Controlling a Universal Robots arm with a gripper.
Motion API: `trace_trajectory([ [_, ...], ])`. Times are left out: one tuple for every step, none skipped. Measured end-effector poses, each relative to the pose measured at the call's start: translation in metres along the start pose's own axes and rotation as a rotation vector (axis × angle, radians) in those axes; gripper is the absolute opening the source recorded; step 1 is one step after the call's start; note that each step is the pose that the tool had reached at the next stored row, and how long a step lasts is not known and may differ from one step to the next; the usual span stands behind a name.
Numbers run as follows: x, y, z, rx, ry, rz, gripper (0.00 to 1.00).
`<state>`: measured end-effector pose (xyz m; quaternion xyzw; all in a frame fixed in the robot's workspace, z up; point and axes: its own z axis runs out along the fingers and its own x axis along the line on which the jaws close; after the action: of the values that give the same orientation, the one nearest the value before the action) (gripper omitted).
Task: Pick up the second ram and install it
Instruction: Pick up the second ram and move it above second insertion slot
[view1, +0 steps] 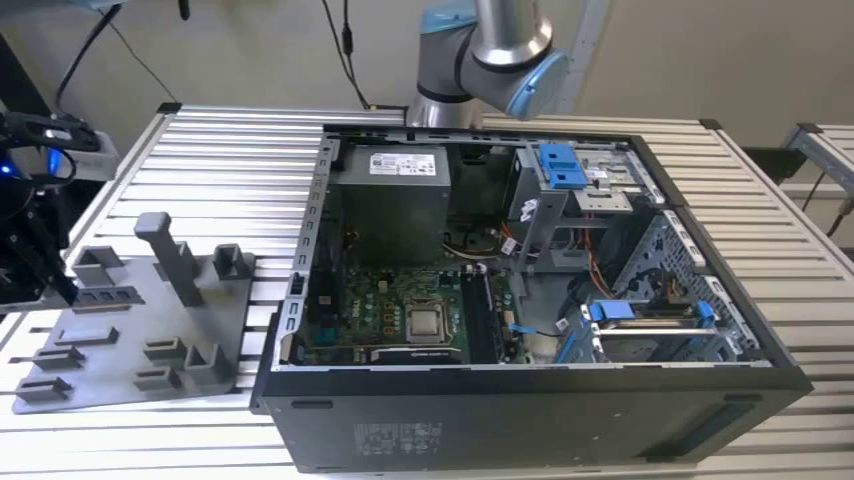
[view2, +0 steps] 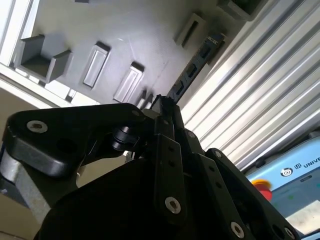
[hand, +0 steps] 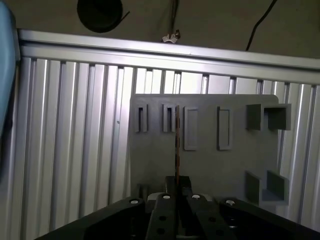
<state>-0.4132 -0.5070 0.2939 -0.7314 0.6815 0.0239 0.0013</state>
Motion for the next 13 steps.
trace_trajectory([
  [0.0000, 0.0000, -0.0007, 0.0000, 0.0001, 0.000, 0.14],
  [-0.0001, 0.0000, -0.0015, -0.0001, 0.0001, 0.000, 0.14],
  [-0.0001, 0.0001, -0.0022, 0.0000, 0.0000, 0.000, 0.14],
  [-0.0001, 0.0001, -0.0029, 0.0000, 0.0000, 0.000, 0.14],
  [-0.0002, 0.0002, -0.0037, 0.0000, 0.0000, 0.000, 0.14],
  [-0.0003, 0.0003, -0.0046, -0.0001, 0.0001, 0.000, 0.14],
  [-0.0003, 0.0003, -0.0054, 0.0000, 0.0001, 0.000, 0.14],
  [-0.0003, 0.0003, -0.0062, -0.0001, 0.0001, 0.000, 0.14],
  [-0.0004, 0.0003, -0.0070, 0.0000, 0.0000, 0.000, 0.14],
  [-0.0004, 0.0003, -0.0080, 0.0000, 0.0000, 0.000, 0.14],
  [-0.0003, 0.0003, -0.0089, 0.0000, 0.0000, 0.000, 0.14],
  [-0.0004, 0.0003, -0.0097, 0.0000, 0.0001, 0.000, 0.14],
  [-0.0004, 0.0003, -0.0105, 0.0000, 0.0000, 0.000, 0.14],
])
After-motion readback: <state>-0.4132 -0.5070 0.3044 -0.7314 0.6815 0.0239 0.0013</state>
